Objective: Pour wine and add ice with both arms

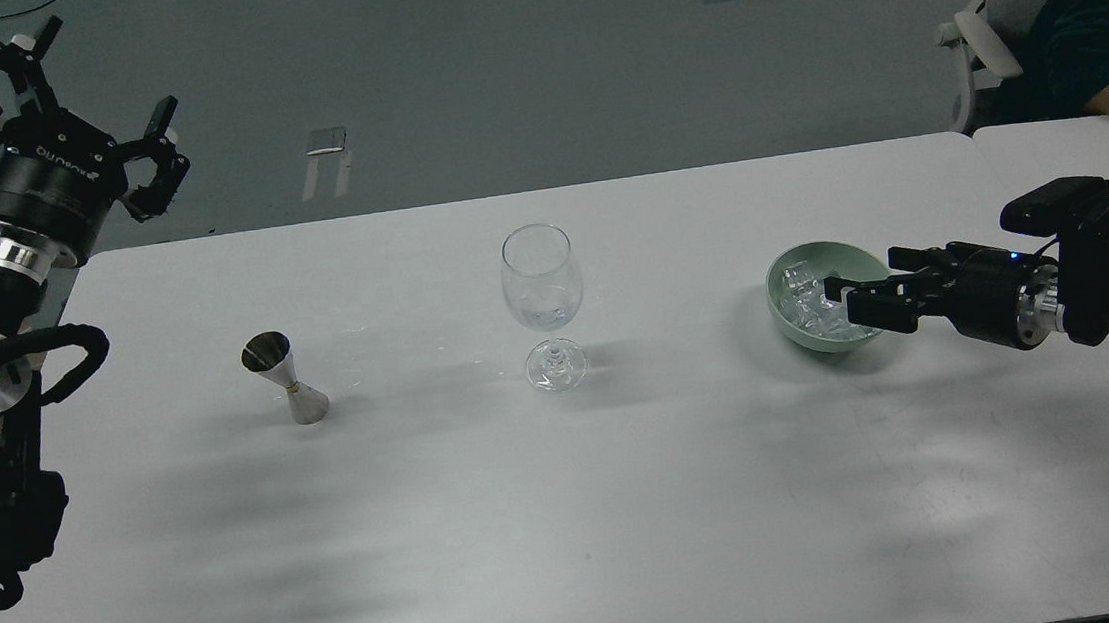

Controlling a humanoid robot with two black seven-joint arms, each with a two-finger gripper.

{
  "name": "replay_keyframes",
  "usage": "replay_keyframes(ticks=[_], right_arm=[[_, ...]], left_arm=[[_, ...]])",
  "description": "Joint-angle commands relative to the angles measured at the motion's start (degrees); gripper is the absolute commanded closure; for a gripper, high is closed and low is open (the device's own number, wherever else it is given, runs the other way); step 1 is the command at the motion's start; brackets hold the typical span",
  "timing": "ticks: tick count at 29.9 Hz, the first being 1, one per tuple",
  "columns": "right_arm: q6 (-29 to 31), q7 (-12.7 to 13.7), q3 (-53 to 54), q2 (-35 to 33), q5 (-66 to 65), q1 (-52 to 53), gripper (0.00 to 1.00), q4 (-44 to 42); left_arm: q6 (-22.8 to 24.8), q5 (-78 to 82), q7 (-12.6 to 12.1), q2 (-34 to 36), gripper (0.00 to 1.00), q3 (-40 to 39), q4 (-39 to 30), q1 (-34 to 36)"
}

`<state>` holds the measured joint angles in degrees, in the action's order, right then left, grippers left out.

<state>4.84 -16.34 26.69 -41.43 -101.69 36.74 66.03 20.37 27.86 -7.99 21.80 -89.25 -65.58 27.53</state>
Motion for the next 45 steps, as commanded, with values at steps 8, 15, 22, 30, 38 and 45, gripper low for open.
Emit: replay_keyframes(ticks=[8, 15, 22, 30, 38, 45], right_arm=[[0.1, 0.0, -4.0, 2.6, 0.0, 2.7, 0.28, -3.8], [0.6, 0.1, -4.2, 3.6, 0.0, 2.6, 0.27, -4.5], [1.1, 0.4, -4.2, 4.7, 0.0, 3.1, 0.27, -6.8], [1.1, 0.4, -6.3, 6.7, 0.0, 4.3, 0.28, -8.5], [1.0, 0.2, -6.6, 7.5, 0.0, 5.0, 0.43, -9.2], [1.1, 0.0, -8.9, 7.3, 0.0, 6.0, 0.54, -9.2]], left_arm=[[0.2, -0.1, 0.0, -0.5, 0.02, 0.0, -0.1, 0.0], [0.3, -0.1, 0.0, -1.2, 0.02, 0.0, -0.8, -0.3], [0.3, 0.0, 0.0, -1.2, 0.02, 0.0, -0.9, -0.5], [0.4, -0.1, 0.0, -1.2, 0.02, 0.0, -0.9, -0.5], [0.4, -0.1, 0.0, -1.2, 0.02, 0.0, -0.9, -0.5], [0.4, -0.1, 0.0, -1.1, 0.02, 0.0, -1.0, -0.5]])
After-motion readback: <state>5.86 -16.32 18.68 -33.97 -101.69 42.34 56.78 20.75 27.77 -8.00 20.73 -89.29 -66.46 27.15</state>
